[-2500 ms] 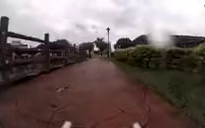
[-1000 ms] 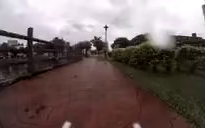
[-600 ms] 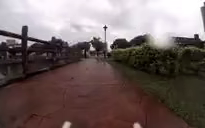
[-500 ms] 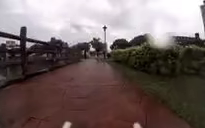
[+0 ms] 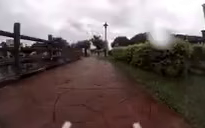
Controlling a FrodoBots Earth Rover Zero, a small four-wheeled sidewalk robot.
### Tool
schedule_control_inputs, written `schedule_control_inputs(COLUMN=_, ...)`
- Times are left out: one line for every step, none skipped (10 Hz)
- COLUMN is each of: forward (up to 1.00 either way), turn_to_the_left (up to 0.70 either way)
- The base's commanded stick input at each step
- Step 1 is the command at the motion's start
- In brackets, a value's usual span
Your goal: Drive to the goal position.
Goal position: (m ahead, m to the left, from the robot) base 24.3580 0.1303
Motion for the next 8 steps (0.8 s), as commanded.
schedule_control_inputs(forward=0.5, turn_to_the_left=0.0)
schedule_control_inputs(forward=0.5, turn_to_the_left=0.0)
schedule_control_inputs(forward=0.5, turn_to_the_left=0.0)
schedule_control_inputs(forward=0.5, turn_to_the_left=0.0)
schedule_control_inputs(forward=0.5, turn_to_the_left=0.0)
schedule_control_inputs(forward=0.5, turn_to_the_left=0.0)
schedule_control_inputs(forward=0.5, turn_to_the_left=0.0)
schedule_control_inputs(forward=0.5, turn_to_the_left=0.0)
